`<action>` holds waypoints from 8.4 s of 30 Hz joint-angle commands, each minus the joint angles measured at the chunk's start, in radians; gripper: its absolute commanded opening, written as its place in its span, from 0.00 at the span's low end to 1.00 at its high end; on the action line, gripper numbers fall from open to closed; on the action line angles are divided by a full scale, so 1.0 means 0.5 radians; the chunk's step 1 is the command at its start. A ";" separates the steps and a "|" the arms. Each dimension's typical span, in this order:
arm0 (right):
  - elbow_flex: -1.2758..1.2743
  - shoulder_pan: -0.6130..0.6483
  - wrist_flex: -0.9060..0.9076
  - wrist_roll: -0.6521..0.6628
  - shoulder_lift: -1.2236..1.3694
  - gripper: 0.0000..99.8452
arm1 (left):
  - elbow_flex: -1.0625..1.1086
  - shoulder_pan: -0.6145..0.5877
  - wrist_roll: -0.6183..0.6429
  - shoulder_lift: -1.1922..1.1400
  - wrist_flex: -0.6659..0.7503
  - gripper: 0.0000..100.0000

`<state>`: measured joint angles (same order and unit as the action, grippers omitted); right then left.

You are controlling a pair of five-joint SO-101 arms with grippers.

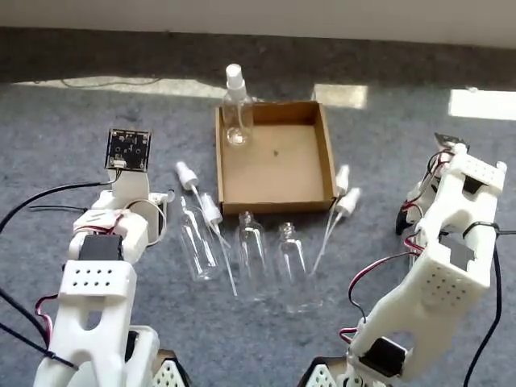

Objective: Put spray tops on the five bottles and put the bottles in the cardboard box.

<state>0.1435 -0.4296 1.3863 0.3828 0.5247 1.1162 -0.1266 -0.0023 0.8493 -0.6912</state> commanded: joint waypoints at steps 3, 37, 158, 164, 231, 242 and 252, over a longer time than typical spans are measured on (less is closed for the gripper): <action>-0.017 0.078 0.020 0.037 -0.330 0.00 | -0.140 -0.011 0.006 0.023 -0.052 0.19; -0.539 0.155 -0.198 -0.083 -0.563 0.32 | -0.078 -0.397 -0.190 0.041 -0.325 0.19; 1.837 2.226 0.760 -1.145 -0.232 0.24 | 0.308 -1.002 -0.193 0.026 0.301 0.19; 1.564 1.610 0.756 -0.991 -0.520 0.24 | 0.318 -0.999 -0.193 0.026 0.301 0.19; 1.665 0.683 0.760 -1.034 0.005 0.01 | 0.351 -0.931 -0.193 0.026 0.301 0.19; 1.686 1.944 0.750 -1.043 -0.459 0.01 | 0.180 -1.306 -0.215 0.026 0.371 0.19; 1.177 2.622 0.210 -1.043 -0.453 0.01 | -0.149 -1.846 -0.525 0.026 0.430 0.19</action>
<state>0.7848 0.8516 1.5873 -0.1327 0.3544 1.1132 -0.9858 -0.2232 0.8493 -0.5240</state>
